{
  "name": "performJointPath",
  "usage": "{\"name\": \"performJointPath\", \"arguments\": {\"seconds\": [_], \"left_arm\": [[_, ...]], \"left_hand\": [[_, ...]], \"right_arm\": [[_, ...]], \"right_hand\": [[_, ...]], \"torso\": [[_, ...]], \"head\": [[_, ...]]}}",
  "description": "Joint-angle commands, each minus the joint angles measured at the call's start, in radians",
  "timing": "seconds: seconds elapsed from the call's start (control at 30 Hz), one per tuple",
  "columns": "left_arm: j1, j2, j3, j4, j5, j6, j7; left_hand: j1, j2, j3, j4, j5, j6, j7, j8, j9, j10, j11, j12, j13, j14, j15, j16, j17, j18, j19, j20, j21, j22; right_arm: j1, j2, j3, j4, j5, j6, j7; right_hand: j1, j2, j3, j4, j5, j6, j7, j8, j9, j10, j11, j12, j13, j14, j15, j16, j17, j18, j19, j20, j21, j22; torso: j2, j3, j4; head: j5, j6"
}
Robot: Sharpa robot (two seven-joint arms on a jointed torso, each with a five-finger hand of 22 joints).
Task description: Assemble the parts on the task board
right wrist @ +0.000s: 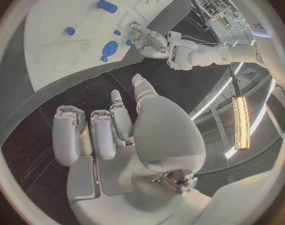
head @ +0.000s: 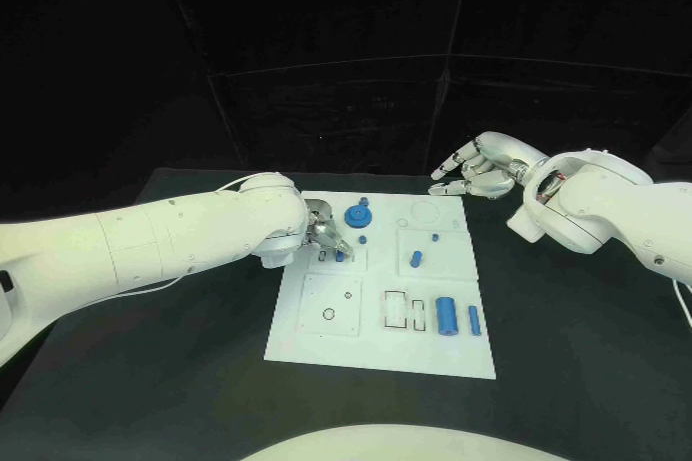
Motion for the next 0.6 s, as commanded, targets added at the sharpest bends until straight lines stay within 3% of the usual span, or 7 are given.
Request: {"name": "performJointPath", "arguments": {"seconds": [0.03, 0.17, 0.27, 0.33, 0.5, 0.6], "left_arm": [[0.001, -0.005, 0.001, -0.002, 0.006, -0.011, 0.003], [0.002, -0.015, 0.002, 0.004, 0.006, -0.017, 0.007], [0.005, -0.023, 0.008, 0.011, 0.006, -0.018, 0.013], [0.009, -0.027, 0.03, 0.014, 0.006, -0.01, 0.02], [0.026, -0.035, 0.088, 0.005, 0.01, 0.041, 0.035], [0.05, -0.035, 0.108, -0.023, 0.012, 0.079, 0.039]], "left_hand": [[-0.014, -0.001, -0.012, 0.002, -0.004, 0.007, 0.0, 0.004, -0.001, 0.006, 0.001, 0.003, -0.001, 0.106, -0.007, 0.003, 0.263, -0.008, 0.031, -0.007, 0.005, 0.054], [-0.032, -0.017, -0.064, 0.02, -0.006, 0.007, 0.0, 0.005, -0.002, 0.004, 0.0, 0.001, -0.004, 0.106, -0.008, 0.003, 0.263, -0.008, 0.031, -0.008, 0.004, 0.053], [-0.037, -0.031, -0.128, 0.039, -0.067, 0.003, 0.0, 0.003, -0.004, -0.003, 0.0, -0.008, -0.014, 0.106, -0.009, 0.003, 0.263, -0.006, 0.028, -0.009, -0.002, 0.046], [-0.026, -0.028, -0.163, 0.051, -0.108, -0.002, 0.002, 0.002, -0.005, -0.01, 0.001, -0.016, -0.023, 0.106, -0.008, 0.003, 0.263, -0.005, 0.025, -0.009, -0.008, 0.039], [0.002, -0.03, -0.243, 0.078, -0.114, -0.038, 0.016, -0.02, -0.015, -0.06, 0.013, -0.076, -0.092, 0.106, 0.0, 0.003, 0.263, 0.005, 0.005, -0.004, -0.046, -0.008], [0.038, -0.011, -0.273, 0.087, -0.115, -0.07, 0.029, -0.049, -0.03, -0.076, 0.024, -0.093, -0.112, 0.106, 0.008, 0.003, 0.263, 0.01, -0.005, 0.003, -0.065, -0.03]], "right_arm": [[0.002, 0.0, 0.001, 0.0, -0.002, 0.005, 0.003], [0.002, -0.001, 0.001, -0.001, -0.002, 0.004, 0.003], [0.002, -0.001, 0.001, -0.002, -0.002, 0.003, 0.004], [0.002, 0.0, 0.001, -0.005, -0.002, 0.002, 0.004], [0.002, 0.003, 0.001, -0.015, -0.002, 0.002, 0.004], [0.002, 0.005, 0.001, -0.022, -0.002, 0.003, 0.004]], "right_hand": [[0.0, 0.012, -0.008, 0.0, 0.005, 0.004, 0.0, 0.005, 0.0, -0.006, -0.002, -0.003, 0.039, 0.067, -0.006, -0.003, 0.099, 0.013, -0.006, -0.002, -0.005, 0.02], [0.0, 0.012, -0.008, 0.0, 0.005, 0.004, 0.0, 0.005, 0.0, -0.006, -0.002, -0.003, 0.039, 0.067, -0.006, -0.003, 0.099, 0.013, -0.006, -0.002, -0.005, 0.02], [-0.001, 0.012, -0.01, 0.0, 0.006, 0.004, 0.0, 0.006, 0.0, -0.007, -0.002, -0.005, 0.038, 0.067, -0.006, -0.004, 0.097, 0.014, -0.007, -0.003, -0.006, 0.018], [-0.001, 0.012, -0.01, 0.0, 0.006, 0.004, 0.0, 0.006, 0.0, -0.007, -0.002, -0.005, 0.038, 0.067, -0.006, -0.004, 0.097, 0.014, -0.007, -0.003, -0.006, 0.018], [-0.001, 0.012, -0.01, 0.0, 0.006, 0.004, 0.0, 0.006, 0.0, -0.007, -0.002, -0.005, 0.038, 0.067, -0.006, -0.004, 0.097, 0.014, -0.007, -0.003, -0.006, 0.018], [-0.001, 0.012, -0.01, 0.0, 0.006, 0.004, 0.0, 0.006, 0.0, -0.007, -0.002, -0.005, 0.038, 0.067, -0.006, -0.004, 0.097, 0.014, -0.007, -0.003, -0.006, 0.018]], "torso": [[0.0, 0.0, -0.0007], [0.0, -0.0005, -0.0005], [0.0, -0.0004, 0.0], [0.0, -0.0003, -0.0001], [0.0, -0.0018, 0.0015], [0.0, -0.0006, 0.0014]], "head": [[0.0, 0.001], [-0.003, 0.002], [-0.004, 0.004], [-0.005, 0.005], [-0.014, 0.016], [-0.012, 0.02]]}}
